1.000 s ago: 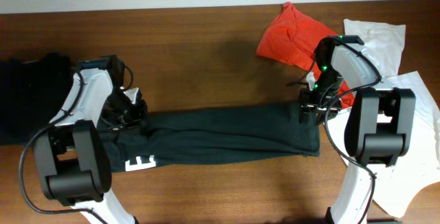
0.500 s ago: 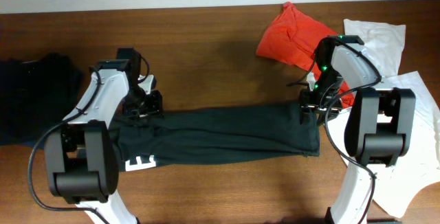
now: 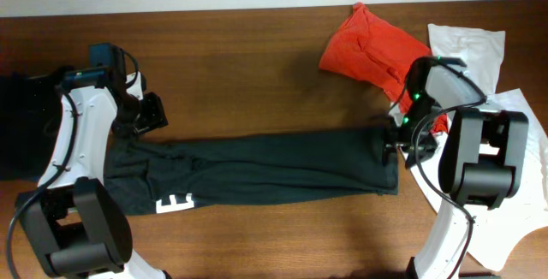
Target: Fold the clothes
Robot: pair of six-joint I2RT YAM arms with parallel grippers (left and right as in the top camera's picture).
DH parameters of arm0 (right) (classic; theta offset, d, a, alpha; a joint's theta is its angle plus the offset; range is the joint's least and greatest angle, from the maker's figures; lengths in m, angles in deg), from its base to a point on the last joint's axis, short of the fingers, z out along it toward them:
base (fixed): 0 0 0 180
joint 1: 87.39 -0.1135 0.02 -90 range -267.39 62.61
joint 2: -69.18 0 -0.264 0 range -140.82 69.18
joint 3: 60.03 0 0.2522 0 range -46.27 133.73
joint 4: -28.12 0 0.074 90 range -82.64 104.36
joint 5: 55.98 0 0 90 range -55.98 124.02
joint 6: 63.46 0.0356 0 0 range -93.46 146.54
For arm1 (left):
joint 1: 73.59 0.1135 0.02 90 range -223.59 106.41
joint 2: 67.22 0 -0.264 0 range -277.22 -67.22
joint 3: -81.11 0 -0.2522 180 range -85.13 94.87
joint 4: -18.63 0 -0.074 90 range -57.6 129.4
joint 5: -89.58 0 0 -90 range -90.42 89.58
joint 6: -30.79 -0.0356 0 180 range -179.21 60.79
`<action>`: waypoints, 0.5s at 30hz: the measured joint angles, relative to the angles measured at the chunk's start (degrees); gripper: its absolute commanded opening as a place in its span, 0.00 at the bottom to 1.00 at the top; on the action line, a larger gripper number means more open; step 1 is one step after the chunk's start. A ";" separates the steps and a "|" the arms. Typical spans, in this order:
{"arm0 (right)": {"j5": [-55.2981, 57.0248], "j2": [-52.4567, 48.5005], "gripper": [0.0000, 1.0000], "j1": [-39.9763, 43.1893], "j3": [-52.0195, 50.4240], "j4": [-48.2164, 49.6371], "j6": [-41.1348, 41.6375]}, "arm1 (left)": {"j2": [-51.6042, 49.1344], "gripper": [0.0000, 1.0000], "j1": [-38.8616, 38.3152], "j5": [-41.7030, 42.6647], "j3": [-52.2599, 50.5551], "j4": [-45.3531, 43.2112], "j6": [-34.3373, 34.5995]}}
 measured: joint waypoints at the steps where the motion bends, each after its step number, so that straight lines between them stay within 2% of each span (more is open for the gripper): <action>1: -0.28 0.00 0.59 0.00 -1.16 0.46 -0.11 | 0.00 0.55 0.00 -0.04 0.00 0.37 0.02; 6: -2.36 0.87 0.59 0.00 -5.68 4.66 -0.13 | 0.00 0.56 0.00 -0.02 0.00 0.87 0.17; 12: -5.38 2.86 0.58 0.00 -6.23 9.07 0.24 | 0.00 0.56 0.00 0.00 0.00 0.90 0.17; 14: -5.81 3.15 0.50 0.00 -6.23 9.94 0.24 | 0.00 0.56 0.00 0.02 0.00 0.94 0.17; 15: -5.92 3.19 0.39 0.00 -6.23 10.34 0.26 | 0.00 0.56 0.00 0.02 0.00 1.01 0.17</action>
